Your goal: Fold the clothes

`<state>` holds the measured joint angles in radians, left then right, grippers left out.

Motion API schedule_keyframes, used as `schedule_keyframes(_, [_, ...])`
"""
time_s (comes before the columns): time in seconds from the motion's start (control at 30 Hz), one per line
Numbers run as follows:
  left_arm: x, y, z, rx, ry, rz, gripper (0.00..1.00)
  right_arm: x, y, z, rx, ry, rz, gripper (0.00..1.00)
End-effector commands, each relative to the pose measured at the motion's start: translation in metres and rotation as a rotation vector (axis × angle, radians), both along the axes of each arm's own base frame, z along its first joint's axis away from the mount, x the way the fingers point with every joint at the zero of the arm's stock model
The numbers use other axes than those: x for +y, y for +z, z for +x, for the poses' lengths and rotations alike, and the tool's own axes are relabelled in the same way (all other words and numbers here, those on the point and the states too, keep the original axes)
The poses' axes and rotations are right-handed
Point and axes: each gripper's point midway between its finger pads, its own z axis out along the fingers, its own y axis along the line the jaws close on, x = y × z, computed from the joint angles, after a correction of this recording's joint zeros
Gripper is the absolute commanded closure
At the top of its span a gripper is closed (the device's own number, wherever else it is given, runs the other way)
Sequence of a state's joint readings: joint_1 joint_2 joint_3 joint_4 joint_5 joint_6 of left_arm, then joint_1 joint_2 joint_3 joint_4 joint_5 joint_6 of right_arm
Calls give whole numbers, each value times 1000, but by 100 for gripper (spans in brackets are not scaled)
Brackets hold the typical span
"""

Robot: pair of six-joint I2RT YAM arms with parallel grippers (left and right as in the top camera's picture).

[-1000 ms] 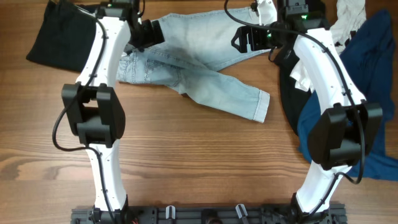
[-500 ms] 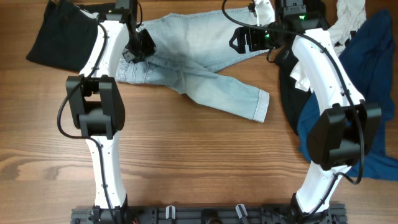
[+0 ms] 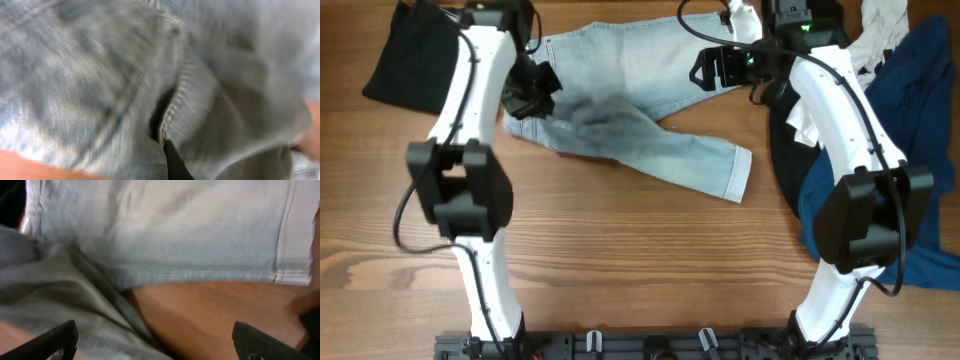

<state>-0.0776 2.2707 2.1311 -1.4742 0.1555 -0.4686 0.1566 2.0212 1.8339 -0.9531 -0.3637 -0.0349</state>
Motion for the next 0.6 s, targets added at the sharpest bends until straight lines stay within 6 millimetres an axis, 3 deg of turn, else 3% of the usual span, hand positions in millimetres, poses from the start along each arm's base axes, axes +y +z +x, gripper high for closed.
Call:
schedule_keyframes(0.0, [-6,43,-27,-8,-114,-13,96,1,-7,-24,112,3,2,1])
schedule_keyframes(0.2, [0,42,-45,64,-136,48,96,-17,-33,-86,349,66,-99,1])
schedule_keyframes(0.3, [5,42,-45,68,-138,76,96,-20,-55,-107,428,89,-113,4])
schedule_keyframes(0.57, [5,42,-44,61,-138,76,96,-18,-97,-95,348,89,-104,3])
